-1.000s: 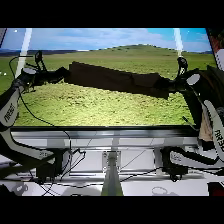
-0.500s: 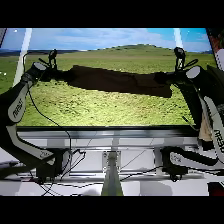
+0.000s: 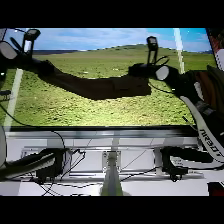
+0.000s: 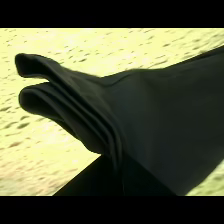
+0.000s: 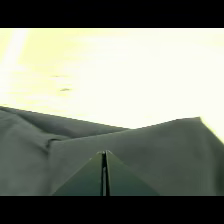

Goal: Fold the clothes and pants, and hang the long-sleeved shirts on hangers.

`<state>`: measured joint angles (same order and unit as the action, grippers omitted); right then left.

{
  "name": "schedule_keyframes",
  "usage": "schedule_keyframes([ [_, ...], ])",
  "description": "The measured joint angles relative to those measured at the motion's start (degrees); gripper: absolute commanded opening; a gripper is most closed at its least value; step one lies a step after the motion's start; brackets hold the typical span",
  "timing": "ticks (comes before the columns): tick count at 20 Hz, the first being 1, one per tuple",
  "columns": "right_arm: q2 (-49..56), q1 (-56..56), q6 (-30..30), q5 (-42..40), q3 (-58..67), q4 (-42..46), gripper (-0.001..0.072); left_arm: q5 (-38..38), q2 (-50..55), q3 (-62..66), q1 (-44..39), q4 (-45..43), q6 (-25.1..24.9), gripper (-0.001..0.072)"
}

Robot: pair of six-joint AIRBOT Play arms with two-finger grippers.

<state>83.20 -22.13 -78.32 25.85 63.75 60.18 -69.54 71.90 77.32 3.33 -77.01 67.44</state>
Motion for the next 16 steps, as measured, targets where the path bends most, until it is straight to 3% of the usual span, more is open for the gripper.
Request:
schedule_keyframes([
  [10, 22.71, -27.63, -4.66, -2.49, 25.05, -7.69, 0.0014, -2.89, -7.50, 0.13, -0.07, 18.88, 1.64, 0.0013],
  [13, 24.39, -29.31, -4.85, 1.44, 28.83, -2.73, 0.0014, -1.60, -7.28, 0.13, -0.55, 21.59, 1.81, 0.0013],
  [16, 23.71, -25.38, -4.85, 10.51, 30.25, 6.36, 0.0013, -0.42, -5.70, 0.15, -3.10, 22.86, 1.81, 0.0013],
])
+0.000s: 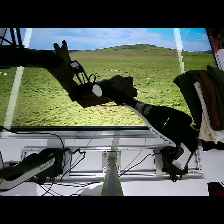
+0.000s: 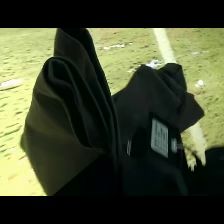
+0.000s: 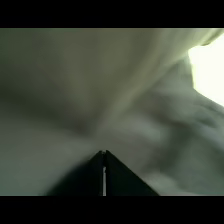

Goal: Fold the clothes and pants, and hang the long-sleeved shirts on hangers.

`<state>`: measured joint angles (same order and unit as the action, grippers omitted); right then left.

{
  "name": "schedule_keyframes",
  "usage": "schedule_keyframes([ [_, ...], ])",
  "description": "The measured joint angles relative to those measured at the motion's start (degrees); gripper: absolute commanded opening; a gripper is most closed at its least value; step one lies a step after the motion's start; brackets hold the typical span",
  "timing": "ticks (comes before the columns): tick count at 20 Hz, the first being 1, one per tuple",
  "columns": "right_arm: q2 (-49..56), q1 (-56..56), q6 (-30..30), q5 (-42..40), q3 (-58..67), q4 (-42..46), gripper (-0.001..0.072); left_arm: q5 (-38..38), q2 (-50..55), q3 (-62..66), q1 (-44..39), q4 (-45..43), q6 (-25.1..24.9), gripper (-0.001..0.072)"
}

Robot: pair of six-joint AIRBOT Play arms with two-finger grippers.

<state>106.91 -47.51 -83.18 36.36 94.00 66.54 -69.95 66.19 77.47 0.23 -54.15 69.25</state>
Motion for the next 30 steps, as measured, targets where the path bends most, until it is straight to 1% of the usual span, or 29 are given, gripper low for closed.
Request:
schedule_keyframes([
  [3, -1.44, 8.33, 0.00, 11.50, 0.52, 7.85, 0.0014, 3.28, 3.67, 0.00, -5.99, 2.12, 0.00, 0.0013],
  [7, -3.28, 23.32, 0.07, 24.37, 0.74, 13.09, 0.0014, 14.40, 11.80, 0.00, -17.51, 7.45, 0.00, 0.0014],
  [8, -3.78, 27.28, 0.15, 27.26, 0.74, 13.81, 0.0013, 17.73, 14.25, 0.00, -20.63, 8.61, 0.02, 0.0052],
  [9, -4.22, 30.91, 0.35, 29.42, 0.74, 14.38, 0.0013, 20.52, 16.46, 0.00, -23.43, 9.38, 0.00, 0.0319],
  [10, -4.63, 34.56, 0.96, 31.58, 0.74, 14.75, 0.0014, 23.30, 18.78, 0.00, -26.23, 10.03, 0.00, 0.0674],
  [11, -4.94, 37.75, 1.68, 33.31, 0.74, 14.93, 0.0013, 25.57, 20.63, 0.00, -28.55, 10.56, 0.00, 0.0691],
  [14, -5.40, 46.84, 4.22, 36.63, -0.02, 13.49, 0.0013, 30.32, 23.98, 0.00, -33.07, 11.21, -0.74, 0.0691],
  [15, -5.51, 49.66, 5.73, 37.42, -0.85, 11.58, 0.0032, 31.08, 24.35, 0.00, -33.59, 11.21, -1.25, 0.0691],
  [16, -5.53, 52.15, 7.50, 37.94, -2.14, 8.79, 0.0199, 31.61, 24.48, 0.00, -33.70, 10.78, -1.73, 0.0691],
  [17, -5.53, 54.07, 9.18, 38.53, -3.74, 5.44, 0.0468, 32.13, 24.37, 0.00, -33.38, 9.88, -1.88, 0.0691],
  [18, -5.51, 55.56, 10.64, 38.86, -5.73, 1.20, 0.0582, 32.13, 24.04, 0.00, -32.87, 8.70, -2.08, 0.0691],
  [20, -5.05, 57.16, 12.70, 38.69, -10.45, -7.45, 0.0586, 31.26, 22.77, 0.00, -31.17, 4.90, -2.38, 0.0691],
  [22, -3.89, 56.65, 13.81, 37.55, -15.32, -14.80, 0.0586, 29.05, 20.85, 0.00, -28.83, -0.96, -2.60, 0.0691],
  [25, -1.49, 52.61, 14.80, 35.93, -20.39, -25.22, 0.0586, 23.71, 16.83, 0.00, -24.83, -10.19, -2.62, 0.0690],
  [28, 0.17, 46.71, 17.40, 32.33, -22.27, -34.86, 0.0583, 18.18, 11.93, 0.00, -20.72, -16.41, -2.62, 0.0690],
  [29, 0.42, 44.89, 18.27, 30.91, -22.21, -36.98, 0.0546, 16.79, 10.34, 0.00, -19.47, -17.73, -2.62, 0.0690],
  [30, 0.63, 42.95, 19.02, 29.51, -21.77, -38.64, 0.0460, 15.30, 8.70, 0.00, -18.23, -18.80, -2.60, 0.0690],
])
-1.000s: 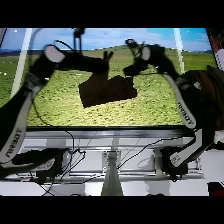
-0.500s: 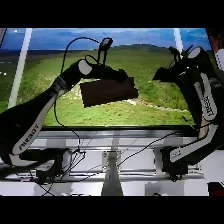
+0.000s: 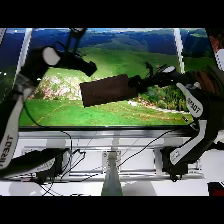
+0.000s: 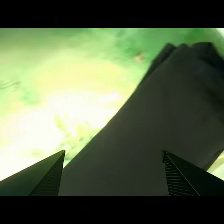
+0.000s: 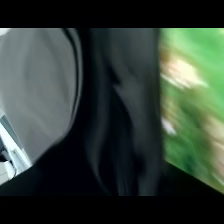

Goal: Fold the clothes and pants, and hang the long-sleeved shirts on hangers.

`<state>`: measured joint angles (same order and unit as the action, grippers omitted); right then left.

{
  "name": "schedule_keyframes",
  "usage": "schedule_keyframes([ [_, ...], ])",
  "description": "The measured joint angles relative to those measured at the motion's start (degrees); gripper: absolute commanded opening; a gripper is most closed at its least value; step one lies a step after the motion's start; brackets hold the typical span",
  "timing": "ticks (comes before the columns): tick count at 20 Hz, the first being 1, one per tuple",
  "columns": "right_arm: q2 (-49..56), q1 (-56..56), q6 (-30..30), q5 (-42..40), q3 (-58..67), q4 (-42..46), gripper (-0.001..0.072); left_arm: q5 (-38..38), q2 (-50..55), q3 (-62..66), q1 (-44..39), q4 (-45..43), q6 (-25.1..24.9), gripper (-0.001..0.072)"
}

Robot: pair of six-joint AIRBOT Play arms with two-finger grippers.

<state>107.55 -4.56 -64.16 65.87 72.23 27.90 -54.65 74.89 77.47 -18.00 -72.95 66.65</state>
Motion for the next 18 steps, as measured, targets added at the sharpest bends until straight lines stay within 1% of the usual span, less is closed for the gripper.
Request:
schedule_keyframes([
  [1, 0.22, -1.84, 0.50, -0.85, 0.70, -1.01, 0.0250, -1.03, -1.51, 0.00, 1.03, -0.66, 0.00, 0.0689],
  [2, 0.22, -3.39, 0.90, -1.07, 1.57, -1.86, 0.0020, -1.90, -3.02, 0.00, 2.01, -1.29, 0.00, 0.0688],
  [3, 0.26, -4.90, 1.18, -1.55, 2.71, -2.38, 0.0013, -2.71, -4.26, 0.00, 2.73, -1.81, 0.00, 0.0687],
  [7, -0.57, -8.04, 1.70, -1.42, 8.07, 0.57, 0.0013, -4.50, -8.96, 0.00, 4.42, -3.93, 0.00, 0.0687],
  [9, -2.58, -7.69, 1.60, -1.40, 10.54, 1.55, 0.0013, -4.81, -10.69, 0.00, 4.76, -5.11, 0.02, 0.0687],
  [12, -8.04, -4.87, -0.15, -1.84, 12.98, 2.34, 0.0013, -5.03, -11.98, 0.00, 4.96, -6.60, 0.00, 0.0687],
  [15, -16.57, 0.76, -3.30, -2.29, 14.03, 4.55, 0.0013, -5.16, -12.41, 0.00, 5.07, -7.23, 0.02, 0.0687],
  [18, -26.75, 8.66, -9.81, -1.75, 14.49, 11.89, 0.0012, -5.20, -12.59, 0.00, 5.07, -7.41, 0.02, 0.0687],
])
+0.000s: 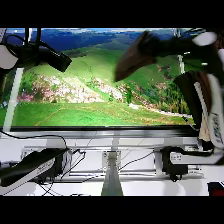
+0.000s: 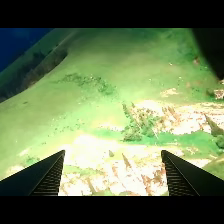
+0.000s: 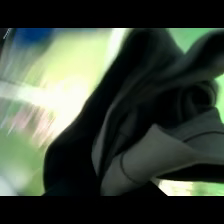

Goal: Fold the clothes and pants, and hang the long-sleeved shirts on hangers.

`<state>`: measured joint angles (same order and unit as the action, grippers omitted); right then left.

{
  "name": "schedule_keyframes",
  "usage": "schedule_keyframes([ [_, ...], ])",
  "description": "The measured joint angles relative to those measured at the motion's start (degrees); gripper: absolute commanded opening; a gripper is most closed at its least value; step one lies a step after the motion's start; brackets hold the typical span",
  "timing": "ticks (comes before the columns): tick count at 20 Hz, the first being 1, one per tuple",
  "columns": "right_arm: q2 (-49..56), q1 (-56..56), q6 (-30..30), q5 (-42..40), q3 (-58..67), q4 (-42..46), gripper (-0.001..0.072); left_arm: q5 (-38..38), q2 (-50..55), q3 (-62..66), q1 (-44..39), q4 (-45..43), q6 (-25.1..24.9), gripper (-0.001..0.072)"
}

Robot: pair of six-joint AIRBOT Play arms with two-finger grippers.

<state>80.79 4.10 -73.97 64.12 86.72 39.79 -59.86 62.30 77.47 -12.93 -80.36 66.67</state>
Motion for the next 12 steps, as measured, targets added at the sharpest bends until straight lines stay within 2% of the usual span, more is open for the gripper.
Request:
schedule_keyframes([
  [6, -21.64, 22.82, -16.04, 2.23, 0.17, 23.96, 0.0014, 0.00, -0.09, 0.00, 0.00, -0.20, 0.00, 0.0687],
  [11, -32.09, 43.30, -20.37, 7.02, 0.22, 36.79, 0.0015, -0.02, -0.09, 0.00, 0.00, -0.20, 0.00, 0.0687],
  [12, -32.89, 46.86, -20.81, 9.94, 0.20, 38.29, 0.0140, -0.02, -0.09, 0.00, 0.00, -0.20, 0.00, 0.0687],
])
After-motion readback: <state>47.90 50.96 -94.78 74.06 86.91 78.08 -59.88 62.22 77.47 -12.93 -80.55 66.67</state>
